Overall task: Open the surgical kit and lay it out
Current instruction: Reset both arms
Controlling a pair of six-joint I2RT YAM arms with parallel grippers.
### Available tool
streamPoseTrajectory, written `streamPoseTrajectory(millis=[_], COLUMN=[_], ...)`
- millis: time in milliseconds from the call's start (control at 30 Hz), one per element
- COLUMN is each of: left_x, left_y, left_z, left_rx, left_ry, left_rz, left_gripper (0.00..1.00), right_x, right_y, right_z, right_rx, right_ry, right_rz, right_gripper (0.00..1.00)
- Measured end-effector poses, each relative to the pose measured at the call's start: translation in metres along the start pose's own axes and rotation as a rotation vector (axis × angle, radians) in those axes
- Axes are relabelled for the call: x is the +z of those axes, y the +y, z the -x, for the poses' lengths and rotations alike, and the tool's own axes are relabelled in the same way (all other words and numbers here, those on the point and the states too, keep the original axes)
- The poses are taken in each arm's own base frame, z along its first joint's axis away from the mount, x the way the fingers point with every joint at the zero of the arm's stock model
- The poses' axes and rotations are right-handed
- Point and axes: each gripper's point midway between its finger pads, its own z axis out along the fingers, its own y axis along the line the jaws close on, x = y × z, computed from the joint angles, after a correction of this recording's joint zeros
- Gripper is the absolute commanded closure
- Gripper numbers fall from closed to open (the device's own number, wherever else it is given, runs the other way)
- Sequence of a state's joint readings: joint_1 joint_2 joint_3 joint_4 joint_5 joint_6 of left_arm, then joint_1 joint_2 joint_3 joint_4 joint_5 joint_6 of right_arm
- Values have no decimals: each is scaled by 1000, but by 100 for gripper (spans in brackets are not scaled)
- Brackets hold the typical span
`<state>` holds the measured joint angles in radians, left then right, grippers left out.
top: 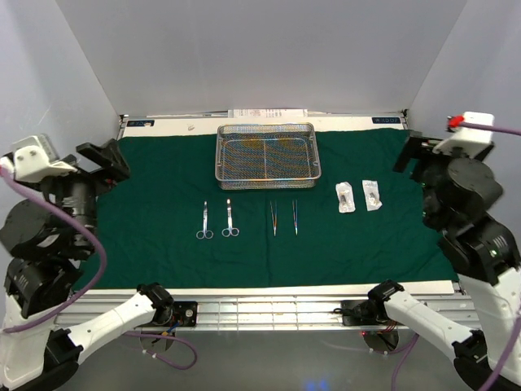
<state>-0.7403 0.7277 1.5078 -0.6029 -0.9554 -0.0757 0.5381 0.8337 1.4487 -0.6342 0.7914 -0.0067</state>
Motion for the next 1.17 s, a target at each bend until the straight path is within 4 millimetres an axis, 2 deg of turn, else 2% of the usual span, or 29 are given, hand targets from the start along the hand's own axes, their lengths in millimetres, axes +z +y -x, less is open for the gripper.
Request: streamPoseTrajectory(millis=[100,267,400,567,733,1167], left_x=[-8,-17,-21,-22,-23,-26], left_y=[14,31,42,49,54,60], left_z=[18,40,51,61,71,83], left_rx=[-2,-4,2,20,20,9], left_ry=[-37,-86,-117,-147,-187,-230], left_rz=[8,32,56,81,98,119], left_gripper=[2,2,2,2,2,2], right_x=[-20,-50,-74,-96,-105,-99], right_y=[-32,-70,-96,-117,-126,-120], right_z=[16,29,35,43,48,44], right_rx=[-10,16,63,132,188,189], right_ry=[-58,-128,-186,-257,-290,-278], right_rz=[-68,-137,-167,-163,-147,-124], right_gripper=[10,10,10,10,10,10])
